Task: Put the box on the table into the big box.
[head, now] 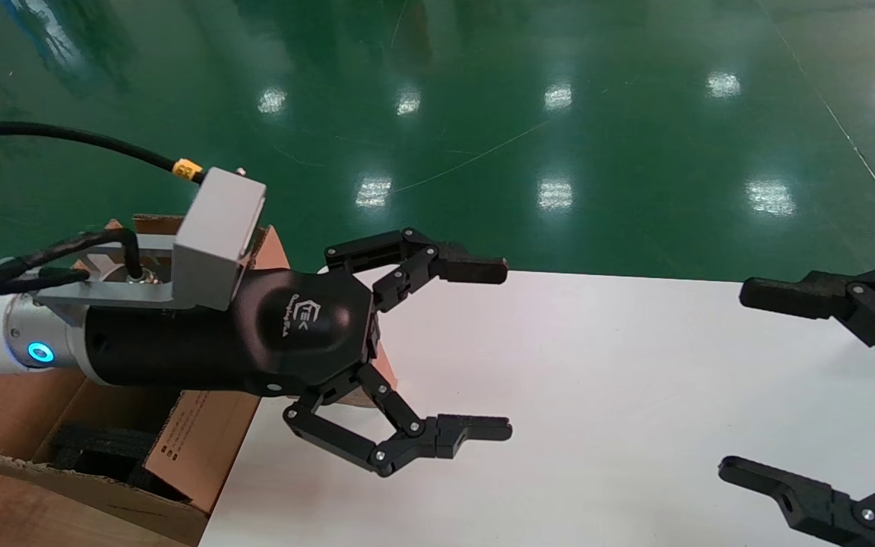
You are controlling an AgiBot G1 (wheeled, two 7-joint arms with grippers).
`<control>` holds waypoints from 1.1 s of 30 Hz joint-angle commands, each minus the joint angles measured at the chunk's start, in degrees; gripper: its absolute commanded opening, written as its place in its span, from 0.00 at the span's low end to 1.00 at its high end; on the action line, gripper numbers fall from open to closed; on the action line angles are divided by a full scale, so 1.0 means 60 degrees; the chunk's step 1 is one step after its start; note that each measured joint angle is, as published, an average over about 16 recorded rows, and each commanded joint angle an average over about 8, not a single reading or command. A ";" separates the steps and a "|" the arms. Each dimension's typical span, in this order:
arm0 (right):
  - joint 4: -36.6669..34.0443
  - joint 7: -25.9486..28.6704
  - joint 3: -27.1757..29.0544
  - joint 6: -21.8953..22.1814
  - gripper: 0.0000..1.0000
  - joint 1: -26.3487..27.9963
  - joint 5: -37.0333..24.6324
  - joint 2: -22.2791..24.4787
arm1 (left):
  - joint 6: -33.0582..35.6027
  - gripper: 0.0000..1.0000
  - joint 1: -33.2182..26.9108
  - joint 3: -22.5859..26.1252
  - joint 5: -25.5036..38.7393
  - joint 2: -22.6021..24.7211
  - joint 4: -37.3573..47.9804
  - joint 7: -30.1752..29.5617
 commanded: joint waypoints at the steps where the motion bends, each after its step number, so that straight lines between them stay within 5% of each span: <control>1: 0.0000 0.0000 0.0000 0.0000 1.00 0.0000 0.0000 0.0000 | 0.0000 1.00 0.0000 0.0000 0.0000 0.0000 0.0000 0.0000; 33: 0.0000 0.0000 0.0000 0.0000 1.00 0.0000 0.0000 0.0000 | 0.0000 1.00 0.0000 0.0000 0.0000 0.0000 0.0000 0.0000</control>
